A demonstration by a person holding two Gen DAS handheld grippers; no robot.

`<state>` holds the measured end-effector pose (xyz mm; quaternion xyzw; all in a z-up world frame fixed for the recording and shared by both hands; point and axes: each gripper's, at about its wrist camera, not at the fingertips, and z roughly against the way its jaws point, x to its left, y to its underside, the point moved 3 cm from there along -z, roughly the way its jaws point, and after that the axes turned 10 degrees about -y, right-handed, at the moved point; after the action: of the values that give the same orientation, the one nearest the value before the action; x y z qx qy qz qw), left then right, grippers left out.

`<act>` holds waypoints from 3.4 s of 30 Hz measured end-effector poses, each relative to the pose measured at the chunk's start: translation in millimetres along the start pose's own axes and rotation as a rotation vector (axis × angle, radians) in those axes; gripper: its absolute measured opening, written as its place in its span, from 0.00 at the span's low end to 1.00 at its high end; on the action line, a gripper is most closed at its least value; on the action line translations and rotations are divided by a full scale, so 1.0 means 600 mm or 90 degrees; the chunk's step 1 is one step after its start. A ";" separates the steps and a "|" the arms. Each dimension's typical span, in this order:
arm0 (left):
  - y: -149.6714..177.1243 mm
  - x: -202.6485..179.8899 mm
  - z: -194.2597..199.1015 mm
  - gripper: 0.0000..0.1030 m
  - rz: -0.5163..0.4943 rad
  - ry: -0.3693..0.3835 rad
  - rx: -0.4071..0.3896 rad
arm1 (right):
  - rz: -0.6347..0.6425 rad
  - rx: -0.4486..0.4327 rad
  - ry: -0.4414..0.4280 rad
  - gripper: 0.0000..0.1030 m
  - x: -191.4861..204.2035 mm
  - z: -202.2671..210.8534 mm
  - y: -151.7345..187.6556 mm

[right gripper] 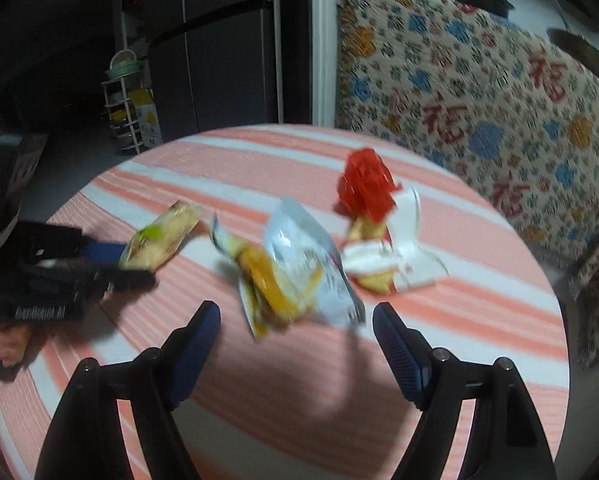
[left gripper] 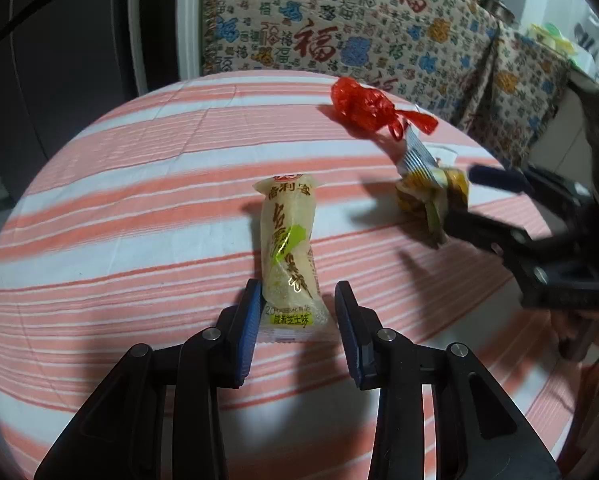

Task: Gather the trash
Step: 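Grasp the cream snack bar wrapper with the left tool while the right tool grasps the yellow chip bag, then carry both wrappers over the blue wastebasket and open both tools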

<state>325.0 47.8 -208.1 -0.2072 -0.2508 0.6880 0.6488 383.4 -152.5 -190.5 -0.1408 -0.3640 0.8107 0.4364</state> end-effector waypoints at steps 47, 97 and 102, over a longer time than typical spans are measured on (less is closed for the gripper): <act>-0.030 -0.010 -0.032 0.85 -0.044 0.000 0.017 | -0.018 0.025 -0.009 0.84 -0.038 0.138 0.101; -0.028 -0.578 0.111 0.13 -0.165 0.305 -0.049 | -0.358 -0.049 0.223 0.23 -0.322 0.437 0.311; -0.008 -0.664 0.090 0.13 -0.183 0.317 -0.031 | -0.406 -0.054 0.257 0.23 -0.364 0.480 0.359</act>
<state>324.6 -353.4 -178.9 -0.3476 -0.1269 0.5104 0.7762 222.2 -540.0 -163.4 -0.1953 -0.3295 0.5741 0.7236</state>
